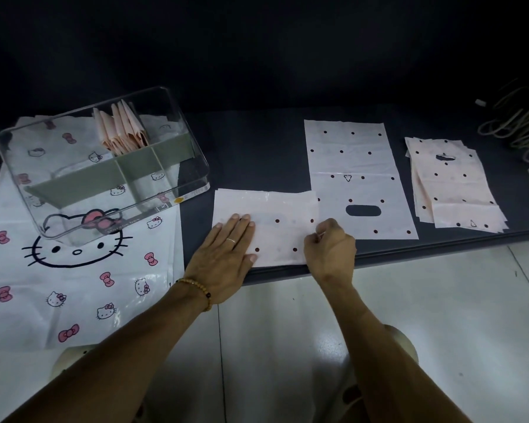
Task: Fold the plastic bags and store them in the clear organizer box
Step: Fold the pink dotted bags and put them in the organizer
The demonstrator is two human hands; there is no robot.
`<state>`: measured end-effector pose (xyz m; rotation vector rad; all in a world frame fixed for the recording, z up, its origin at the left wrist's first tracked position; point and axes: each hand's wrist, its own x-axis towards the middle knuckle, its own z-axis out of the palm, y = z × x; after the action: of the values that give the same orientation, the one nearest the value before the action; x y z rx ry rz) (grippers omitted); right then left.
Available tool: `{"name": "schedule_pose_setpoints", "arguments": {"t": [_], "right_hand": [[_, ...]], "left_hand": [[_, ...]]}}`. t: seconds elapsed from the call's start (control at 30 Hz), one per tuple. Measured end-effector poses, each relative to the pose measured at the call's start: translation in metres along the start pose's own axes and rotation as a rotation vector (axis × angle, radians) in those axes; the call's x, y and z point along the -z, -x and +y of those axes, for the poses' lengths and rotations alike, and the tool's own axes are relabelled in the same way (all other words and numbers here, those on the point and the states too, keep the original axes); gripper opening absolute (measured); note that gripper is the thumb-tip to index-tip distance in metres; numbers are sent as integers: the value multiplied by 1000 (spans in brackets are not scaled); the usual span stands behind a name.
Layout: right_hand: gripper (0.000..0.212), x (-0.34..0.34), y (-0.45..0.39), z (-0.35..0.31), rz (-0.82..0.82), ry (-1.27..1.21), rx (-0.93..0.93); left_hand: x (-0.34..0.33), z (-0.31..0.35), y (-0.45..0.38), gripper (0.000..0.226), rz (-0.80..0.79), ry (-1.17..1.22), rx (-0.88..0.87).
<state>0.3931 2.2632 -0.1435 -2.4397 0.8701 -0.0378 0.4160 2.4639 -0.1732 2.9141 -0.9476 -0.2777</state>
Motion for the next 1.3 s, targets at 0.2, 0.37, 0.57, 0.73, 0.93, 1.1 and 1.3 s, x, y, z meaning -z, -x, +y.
{"name": "schedule_pose_setpoints", "arguments": {"t": [0.2, 0.37, 0.57, 0.73, 0.93, 1.1, 1.3], "right_hand": [[43, -21, 34, -2, 48, 217, 621], [57, -34, 32, 8, -301, 373, 831], [53, 4, 3, 53, -375, 469, 844], [51, 22, 0, 54, -322, 394, 800], [25, 15, 8, 38, -221, 184, 822], [28, 21, 3, 26, -180, 85, 711], [18, 29, -9, 17, -310, 5, 470]], "left_hand": [[3, -1, -3, 72, -16, -52, -24], [4, -7, -5, 70, -42, -43, -67], [6, -11, -8, 64, -38, -51, -105], [16, -12, -15, 54, -49, -21, -124], [20, -14, -16, 67, -98, 15, -126], [27, -15, -21, 44, -3, 151, -88], [53, -28, -25, 28, -35, 430, -35]]}}
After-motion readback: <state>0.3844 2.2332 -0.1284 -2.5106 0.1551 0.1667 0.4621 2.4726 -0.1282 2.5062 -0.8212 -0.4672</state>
